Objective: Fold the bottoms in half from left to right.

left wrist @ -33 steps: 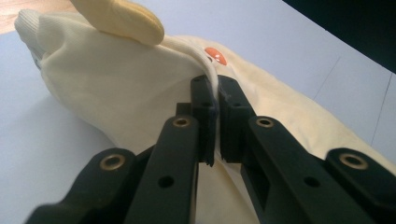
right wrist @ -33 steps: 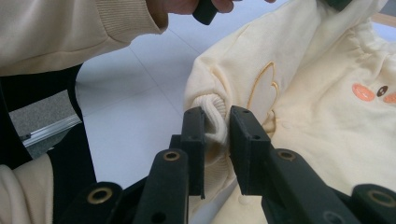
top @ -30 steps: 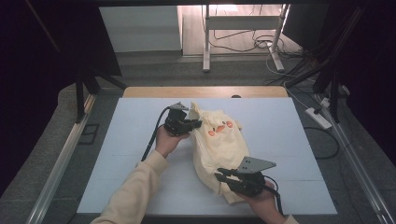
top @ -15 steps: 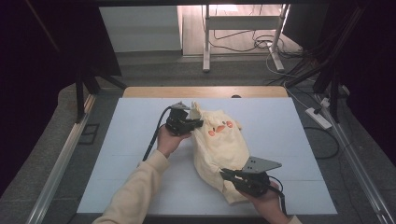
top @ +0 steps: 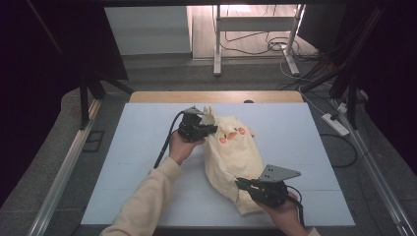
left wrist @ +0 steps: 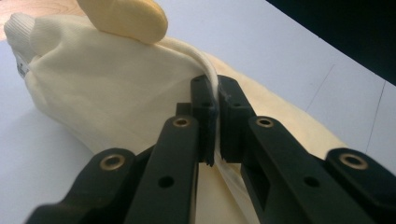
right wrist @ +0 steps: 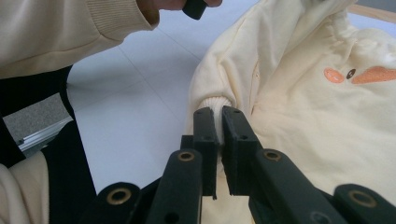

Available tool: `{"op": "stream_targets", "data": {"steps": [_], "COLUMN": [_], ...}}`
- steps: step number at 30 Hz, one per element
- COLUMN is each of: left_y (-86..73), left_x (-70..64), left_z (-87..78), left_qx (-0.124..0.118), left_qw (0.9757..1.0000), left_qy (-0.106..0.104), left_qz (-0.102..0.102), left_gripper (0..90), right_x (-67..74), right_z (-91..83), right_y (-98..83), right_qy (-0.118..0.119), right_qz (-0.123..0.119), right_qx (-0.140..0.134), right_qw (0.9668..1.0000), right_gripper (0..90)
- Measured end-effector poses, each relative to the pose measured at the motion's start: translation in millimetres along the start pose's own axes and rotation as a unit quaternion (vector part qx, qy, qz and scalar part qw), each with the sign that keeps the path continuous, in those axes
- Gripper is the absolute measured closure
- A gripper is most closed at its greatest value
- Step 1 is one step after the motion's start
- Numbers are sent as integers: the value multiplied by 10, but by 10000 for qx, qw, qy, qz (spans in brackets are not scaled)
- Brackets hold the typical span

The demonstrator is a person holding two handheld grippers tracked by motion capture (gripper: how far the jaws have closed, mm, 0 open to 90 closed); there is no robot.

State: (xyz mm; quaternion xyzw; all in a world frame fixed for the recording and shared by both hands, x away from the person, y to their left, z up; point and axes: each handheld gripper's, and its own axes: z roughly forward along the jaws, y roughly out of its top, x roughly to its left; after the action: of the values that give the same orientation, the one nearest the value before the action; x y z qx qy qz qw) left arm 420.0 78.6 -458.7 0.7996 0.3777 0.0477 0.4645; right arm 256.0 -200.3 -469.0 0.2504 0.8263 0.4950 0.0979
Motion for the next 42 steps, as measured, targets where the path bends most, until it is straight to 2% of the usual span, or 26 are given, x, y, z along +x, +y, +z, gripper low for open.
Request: {"op": "stream_targets", "data": {"steps": [11, 29, 42], "left_y": [38, 91, 129], "left_x": [-22, -79, -141], "left_z": [-9, 170, 334], "left_qx": [-74, -40, 3], "left_qw": [10000, 10000, 9999], "left_qy": [-48, -82, -127], "left_qz": [7, -4, -6], "left_gripper": [858, 857, 857], "right_x": [39, -71, -98], "right_z": [-116, -224, -307], "right_y": [52, -57, -114], "right_qy": [-7, -260, -318], "right_qz": [28, 179, 279], "right_qx": [-202, -72, -31], "right_qw": [9998, 9995, 9991], "right_gripper": [850, 854, 853]}}
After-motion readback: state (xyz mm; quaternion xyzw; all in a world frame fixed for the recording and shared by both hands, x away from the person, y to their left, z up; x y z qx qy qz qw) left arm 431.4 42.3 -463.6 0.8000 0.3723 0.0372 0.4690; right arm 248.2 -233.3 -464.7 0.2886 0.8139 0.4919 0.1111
